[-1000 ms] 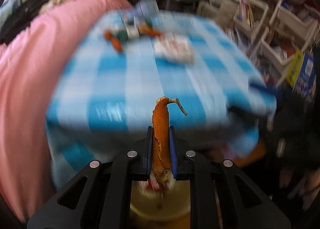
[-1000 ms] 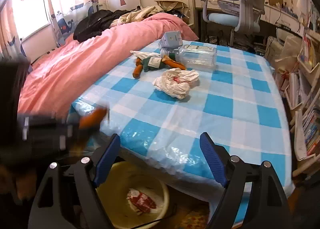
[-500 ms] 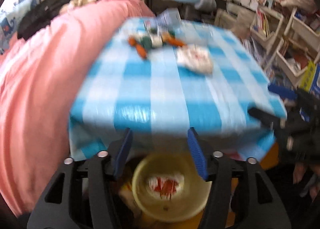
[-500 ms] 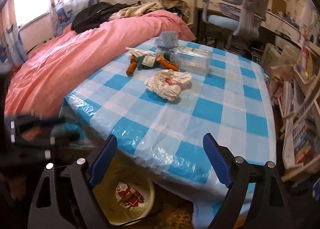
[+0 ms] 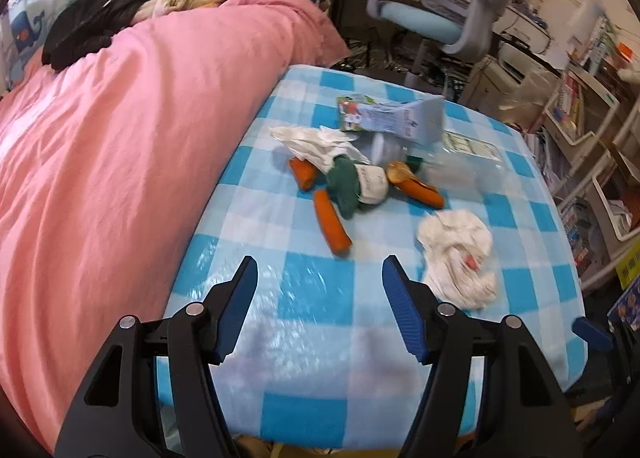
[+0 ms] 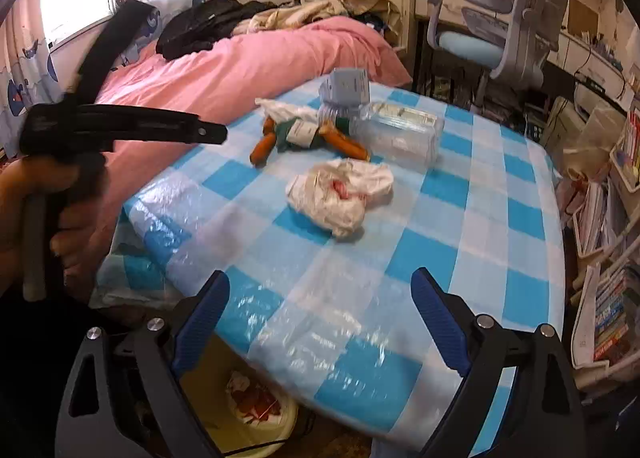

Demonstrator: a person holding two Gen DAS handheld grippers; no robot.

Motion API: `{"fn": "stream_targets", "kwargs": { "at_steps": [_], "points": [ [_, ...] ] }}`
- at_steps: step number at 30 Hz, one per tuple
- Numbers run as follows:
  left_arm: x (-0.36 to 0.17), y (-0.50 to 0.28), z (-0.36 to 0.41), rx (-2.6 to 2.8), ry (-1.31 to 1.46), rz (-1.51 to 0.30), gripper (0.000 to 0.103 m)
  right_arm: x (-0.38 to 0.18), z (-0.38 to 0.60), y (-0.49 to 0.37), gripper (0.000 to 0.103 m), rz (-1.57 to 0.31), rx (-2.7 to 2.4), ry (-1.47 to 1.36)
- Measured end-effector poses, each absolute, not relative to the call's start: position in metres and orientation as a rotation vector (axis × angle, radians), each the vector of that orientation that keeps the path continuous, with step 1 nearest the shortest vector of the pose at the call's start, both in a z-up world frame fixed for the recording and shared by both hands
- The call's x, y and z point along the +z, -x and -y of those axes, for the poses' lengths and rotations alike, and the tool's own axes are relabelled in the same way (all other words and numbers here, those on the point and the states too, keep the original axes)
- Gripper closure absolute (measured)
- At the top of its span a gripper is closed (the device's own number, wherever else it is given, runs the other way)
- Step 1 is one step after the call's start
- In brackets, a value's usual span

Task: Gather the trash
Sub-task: 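Bring both open grippers back over the remaining trash on the table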

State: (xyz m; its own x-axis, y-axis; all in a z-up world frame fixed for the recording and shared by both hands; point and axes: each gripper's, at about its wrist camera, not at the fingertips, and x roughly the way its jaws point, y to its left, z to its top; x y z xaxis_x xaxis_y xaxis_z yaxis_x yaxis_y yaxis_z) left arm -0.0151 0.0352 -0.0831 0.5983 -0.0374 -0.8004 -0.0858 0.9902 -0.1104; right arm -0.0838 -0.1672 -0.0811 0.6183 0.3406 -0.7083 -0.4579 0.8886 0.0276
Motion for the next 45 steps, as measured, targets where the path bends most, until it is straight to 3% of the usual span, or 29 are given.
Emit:
{"fn": "stream_targets", "kwargs": {
  "at_steps": [28, 45],
  "points": [
    [-0.072, 0.001, -0.013, -0.011, 0.113, -0.895, 0.033, -0.086, 0.156, 0.069, 0.015, -0.763, 0.488, 0.182],
    [-0.070, 0.007, -0.020, 0.035, 0.124, -0.872, 0.012, -0.083, 0.154, 0.074, 0.014, -0.740, 0.483, 0.195]
  ]
}}
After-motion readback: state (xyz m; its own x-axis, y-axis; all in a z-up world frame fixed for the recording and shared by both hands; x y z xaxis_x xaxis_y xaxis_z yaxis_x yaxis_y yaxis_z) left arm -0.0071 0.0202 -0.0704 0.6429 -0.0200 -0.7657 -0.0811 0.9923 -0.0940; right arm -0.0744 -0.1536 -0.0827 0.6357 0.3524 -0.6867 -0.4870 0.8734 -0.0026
